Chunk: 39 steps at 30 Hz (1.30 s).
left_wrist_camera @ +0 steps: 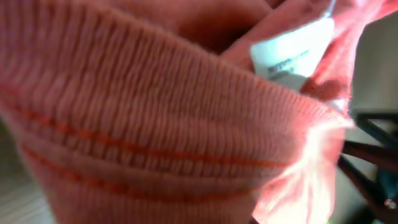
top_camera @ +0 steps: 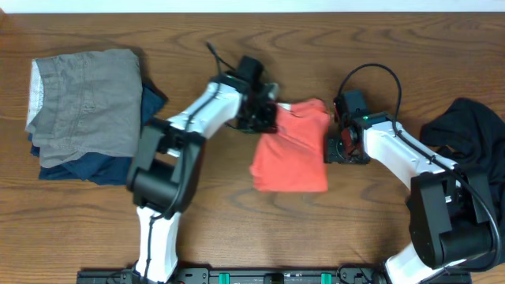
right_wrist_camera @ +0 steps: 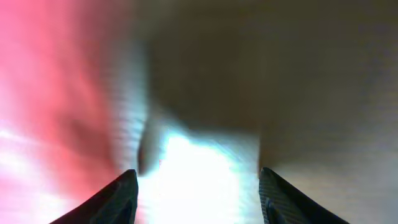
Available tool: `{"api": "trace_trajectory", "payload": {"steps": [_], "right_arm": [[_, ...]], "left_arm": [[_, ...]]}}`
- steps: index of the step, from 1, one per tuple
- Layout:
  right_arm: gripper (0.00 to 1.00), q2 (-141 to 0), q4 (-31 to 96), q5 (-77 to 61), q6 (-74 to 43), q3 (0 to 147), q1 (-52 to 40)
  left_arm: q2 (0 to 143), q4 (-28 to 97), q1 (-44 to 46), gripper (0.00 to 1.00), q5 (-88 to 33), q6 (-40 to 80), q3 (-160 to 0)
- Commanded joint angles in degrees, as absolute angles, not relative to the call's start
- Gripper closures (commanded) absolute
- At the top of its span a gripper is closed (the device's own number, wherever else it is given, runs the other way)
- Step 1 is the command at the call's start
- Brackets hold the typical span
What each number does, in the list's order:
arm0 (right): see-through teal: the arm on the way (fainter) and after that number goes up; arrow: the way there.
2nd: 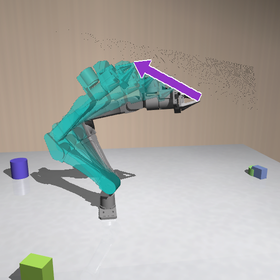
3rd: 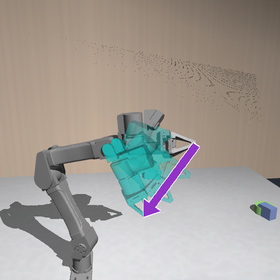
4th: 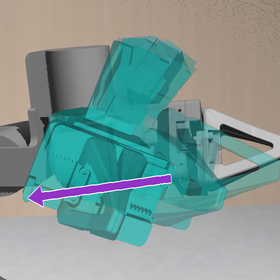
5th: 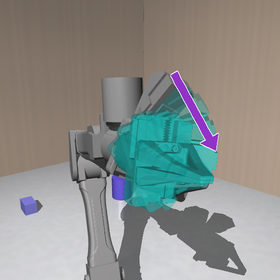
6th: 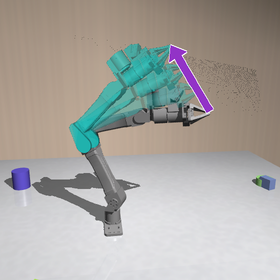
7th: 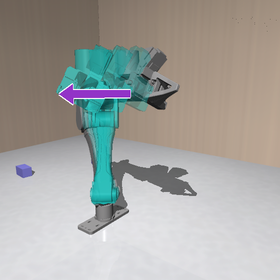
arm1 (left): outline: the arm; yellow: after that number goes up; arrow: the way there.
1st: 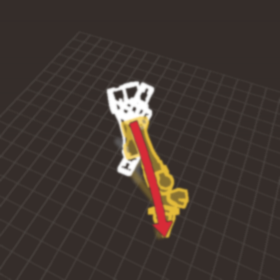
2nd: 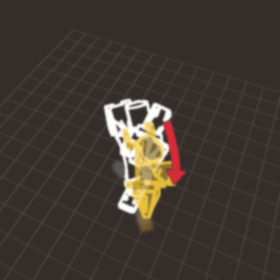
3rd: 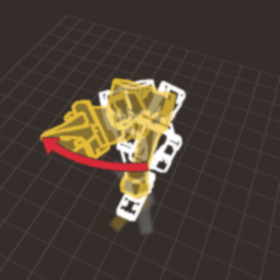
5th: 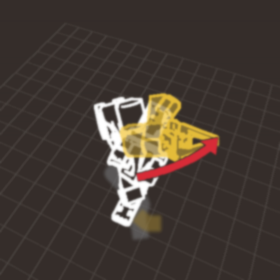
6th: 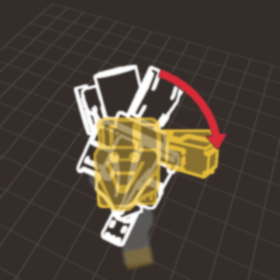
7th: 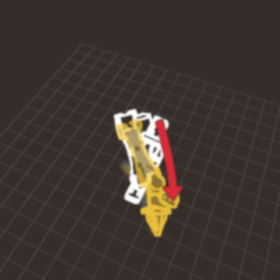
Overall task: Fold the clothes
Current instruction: 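Carry the red bundle left with the left gripper onto the clothes stack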
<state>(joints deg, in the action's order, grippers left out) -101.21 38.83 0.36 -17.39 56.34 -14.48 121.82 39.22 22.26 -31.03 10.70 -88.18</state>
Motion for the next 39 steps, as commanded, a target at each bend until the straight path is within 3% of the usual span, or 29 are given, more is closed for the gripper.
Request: {"api": "trace_trajectory", "payload": {"steps": [1, 12, 29, 30, 32, 33, 34, 39], "right_arm": [[0.39, -101.7, 39.5, 2.6, -17.1, 55.3, -14.2], [0.39, -101.7, 39.6, 3.2, -17.1, 55.3, -14.2], [0.38, -101.7, 39.9, 3.2, -16.7, 55.3, -14.2], [0.38, -101.7, 39.9, 3.2, -16.7, 55.3, -14.2], [0.37, -101.7, 39.9, 3.2, -16.7, 55.3, -14.2], [0.37, -101.7, 39.9, 3.2, -16.7, 55.3, -14.2], [0.37, -101.7, 39.9, 3.2, -16.7, 55.3, -14.2], [0.37, -101.7, 40.1, 3.2, -16.7, 55.3, -14.2]], "left_arm": [[112.5, 41.4, 15.6, 0.94, -17.7, 11.0, -88.8], [95.4, 41.2, -4.4, 0.94, -10.8, 10.1, -88.8], [95.7, 36.0, -27.8, 0.83, -10.7, 10.2, -88.7], [95.8, 36.7, -28.3, 0.68, -10.7, 10.2, -88.7], [95.9, 37.6, -29.0, 0.24, -10.6, 10.2, -88.6], [95.9, 37.8, -29.2, 0.10, -10.6, 10.2, -88.6], [95.9, 37.9, -29.4, 0.02, -10.6, 10.2, -88.6], [95.9, 38.1, -29.7, 0.02, -10.7, 10.8, -88.6]]}}
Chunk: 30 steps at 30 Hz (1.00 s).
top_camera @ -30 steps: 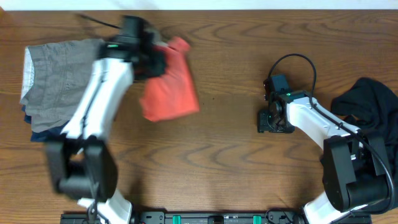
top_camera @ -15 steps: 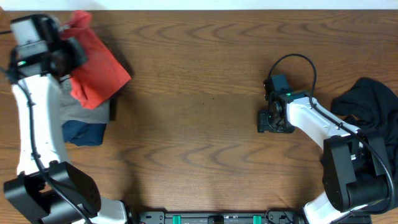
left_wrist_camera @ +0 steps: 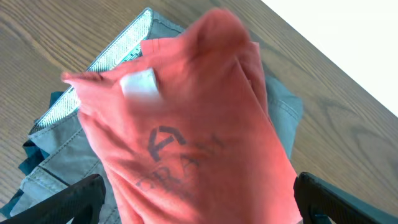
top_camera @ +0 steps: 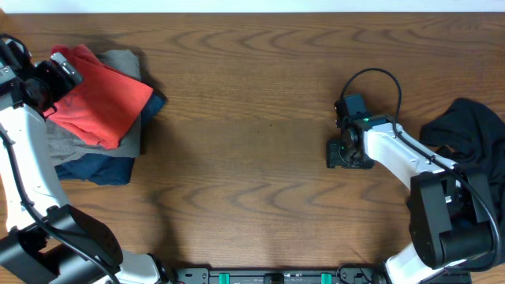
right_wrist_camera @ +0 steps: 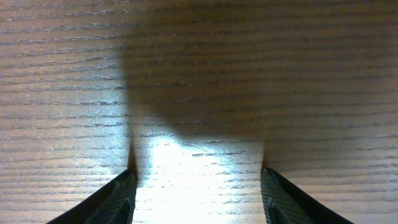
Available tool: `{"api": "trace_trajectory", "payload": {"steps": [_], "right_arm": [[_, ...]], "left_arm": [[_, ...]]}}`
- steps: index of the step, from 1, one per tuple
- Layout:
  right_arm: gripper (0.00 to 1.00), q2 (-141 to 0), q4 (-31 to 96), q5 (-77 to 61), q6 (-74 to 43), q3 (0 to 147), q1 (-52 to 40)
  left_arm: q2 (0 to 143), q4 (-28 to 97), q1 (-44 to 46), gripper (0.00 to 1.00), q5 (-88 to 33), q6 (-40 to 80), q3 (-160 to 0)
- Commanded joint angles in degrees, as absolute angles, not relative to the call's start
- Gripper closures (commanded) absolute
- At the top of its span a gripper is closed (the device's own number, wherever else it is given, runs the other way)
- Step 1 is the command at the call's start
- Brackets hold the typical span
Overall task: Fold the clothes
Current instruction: 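Carry the red bundle left with the left gripper onto the clothes stack, then open the left gripper and release the red shirt on the stack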
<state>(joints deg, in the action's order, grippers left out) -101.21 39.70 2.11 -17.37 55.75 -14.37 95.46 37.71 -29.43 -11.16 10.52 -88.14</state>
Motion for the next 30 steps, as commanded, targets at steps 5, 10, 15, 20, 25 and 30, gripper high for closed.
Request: {"api": "trace_trajectory", "payload": {"steps": [5, 10, 15, 20, 25, 30], "right_arm": [[0.35, -101.7, 40.0, 2.5, -16.7, 55.3, -14.2], [0.26, -101.7, 39.0, -1.0, -16.7, 55.3, -14.2], [0.03, -101.7, 36.5, -6.7, -16.7, 55.3, -14.2], [0.01, -101.7, 34.9, -11.2, -16.7, 55.3, -14.2], [0.01, -101.6, 39.8, -11.6, -14.5, 57.1, -13.3], [0.01, -101.0, 54.2, -11.7, -14.5, 64.5, -9.6]], "left_arm": [[95.9, 39.3, -29.1, 0.02, -13.4, 11.7, -88.6], [95.9, 41.0, -25.1, 0.02, -14.8, 11.7, -88.2], [96.0, 42.1, -16.5, 0.02, -14.8, 11.4, -86.6], [96.8, 46.9, -5.5, 0.02, -14.5, 11.0, -84.3], [98.8, 59.2, 2.6, 0.02, -13.4, 10.8, -83.9], [98.9, 73.7, 5.5, 0.02, -13.5, 10.8, -83.9]]}}
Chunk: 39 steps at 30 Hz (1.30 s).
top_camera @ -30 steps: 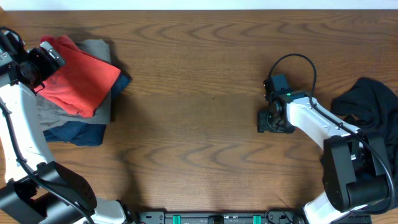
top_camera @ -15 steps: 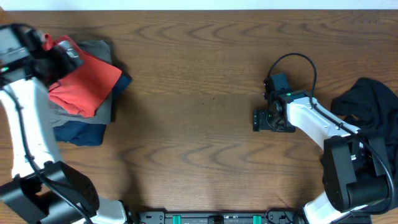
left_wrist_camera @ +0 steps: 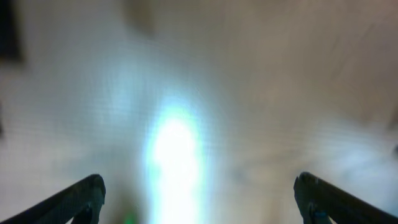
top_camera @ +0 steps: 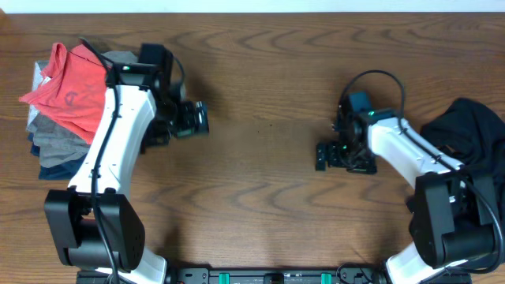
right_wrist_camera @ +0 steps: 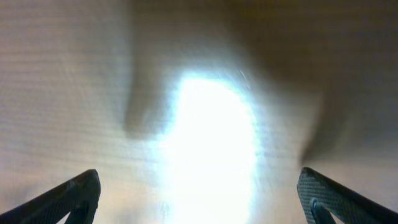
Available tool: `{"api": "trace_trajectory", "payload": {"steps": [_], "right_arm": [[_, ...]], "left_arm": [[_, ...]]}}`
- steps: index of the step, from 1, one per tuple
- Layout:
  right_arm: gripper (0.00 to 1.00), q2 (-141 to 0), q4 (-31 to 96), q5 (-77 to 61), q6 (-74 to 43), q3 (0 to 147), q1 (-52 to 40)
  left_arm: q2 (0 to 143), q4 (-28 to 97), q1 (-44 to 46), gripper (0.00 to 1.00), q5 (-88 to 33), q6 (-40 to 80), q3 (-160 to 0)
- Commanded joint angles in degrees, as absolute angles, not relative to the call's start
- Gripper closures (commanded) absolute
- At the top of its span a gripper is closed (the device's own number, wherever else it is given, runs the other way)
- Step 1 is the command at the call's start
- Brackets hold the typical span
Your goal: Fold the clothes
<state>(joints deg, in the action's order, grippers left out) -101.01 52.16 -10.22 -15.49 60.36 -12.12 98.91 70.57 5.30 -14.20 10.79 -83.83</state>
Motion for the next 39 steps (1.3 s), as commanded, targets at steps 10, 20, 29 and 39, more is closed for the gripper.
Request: {"api": "trace_trajectory", "payload": {"steps": [10, 20, 29, 39], "right_arm": [[0.01, -83.7, 59.0, -11.3, -15.3, 66.6, -8.6], [0.01, -61.5, 53.2, -3.0, -18.5, 59.3, -11.3], [0.01, -38.4, 45.8, 6.0, -25.3, 42.0, -13.5], [0.01, -31.7, 50.9, 6.6, -25.3, 39.4, -13.5]], "left_arm": [[95.0, 83.9, 5.6, 0.02, -12.4, 10.0, -81.9], [66.2, 67.4, 5.6, 0.02, -11.9, 11.5, -66.4], [37.5, 56.5, 5.6, 0.02, -5.7, 11.5, -56.0], [29.4, 56.7, 5.6, 0.02, -5.7, 11.5, -55.6]]}}
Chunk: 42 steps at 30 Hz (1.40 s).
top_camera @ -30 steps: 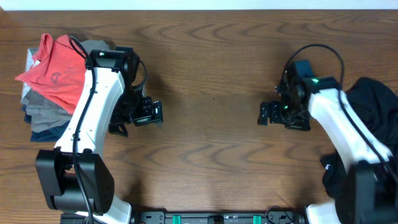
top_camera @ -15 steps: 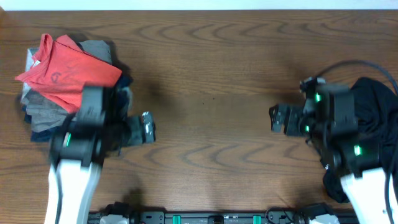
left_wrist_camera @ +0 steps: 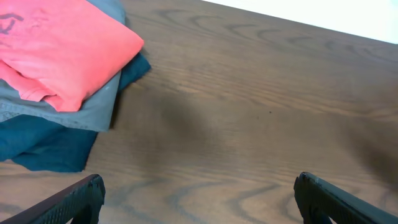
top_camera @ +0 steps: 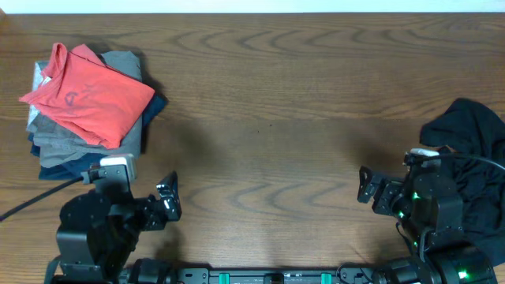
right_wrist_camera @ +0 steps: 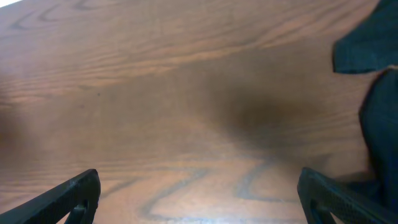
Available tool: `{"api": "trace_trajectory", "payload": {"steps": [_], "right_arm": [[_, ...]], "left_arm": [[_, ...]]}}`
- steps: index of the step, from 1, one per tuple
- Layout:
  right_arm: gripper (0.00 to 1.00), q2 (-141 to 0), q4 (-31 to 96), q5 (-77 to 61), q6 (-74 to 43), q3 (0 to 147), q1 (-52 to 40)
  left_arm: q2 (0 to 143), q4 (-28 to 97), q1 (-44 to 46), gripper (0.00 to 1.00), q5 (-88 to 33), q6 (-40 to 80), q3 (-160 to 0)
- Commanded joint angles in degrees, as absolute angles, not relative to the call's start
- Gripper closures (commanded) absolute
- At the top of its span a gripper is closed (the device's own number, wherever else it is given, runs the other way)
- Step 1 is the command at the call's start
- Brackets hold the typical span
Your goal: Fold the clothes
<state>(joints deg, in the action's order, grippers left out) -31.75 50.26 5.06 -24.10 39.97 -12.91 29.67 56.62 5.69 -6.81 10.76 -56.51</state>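
A folded red shirt (top_camera: 88,93) lies on top of a stack of folded grey and blue clothes (top_camera: 79,142) at the table's left; it also shows in the left wrist view (left_wrist_camera: 59,46). A crumpled black garment (top_camera: 469,150) sits at the right edge, its edge visible in the right wrist view (right_wrist_camera: 379,106). My left gripper (top_camera: 162,207) is open near the front left, holding nothing. My right gripper (top_camera: 371,188) is open near the front right, left of the black garment, also holding nothing.
The wooden table (top_camera: 268,118) stretches between the stack and the black garment. Both arm bases sit at the front edge.
Both arms have pulled back to the front edge of the table, the left from beside the stack, the right from the middle right. Both grippers stay open. The red shirt lies unmoved on the stack.
The folded red shirt lay mid-table with my left gripper on its left edge and my right at its right. Then the left gripper held it over the stack at the left. Then it lay on the stack, the gripper open beside it. Now both arms are drawn back.
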Motion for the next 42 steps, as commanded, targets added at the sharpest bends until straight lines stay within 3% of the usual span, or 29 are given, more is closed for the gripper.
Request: {"api": "trace_trajectory", "payload": {"steps": [1, 25, 33, 42], "right_arm": [[0.01, -31.7, 51.3, 6.6, -25.3, 39.4, -13.5], [0.01, -25.8, 53.0, 7.5, -24.9, 37.8, -11.3], [0.01, -12.7, 35.6, -4.0, -9.1, 25.3, -6.8], [0.01, -0.3, 12.4, -3.1, -8.9, 9.6, -5.2]], "left_arm": [[29.4, 56.7, 5.6, 0.02, -5.7, 11.5, -55.6], [29.4, 56.7, 5.6, 0.02, -5.7, 11.5, -55.6], [29.4, 56.7, 5.6, 0.02, -5.7, 11.5, -55.6], [29.4, 56.7, 5.6, 0.02, -5.7, 11.5, -55.6]]}}
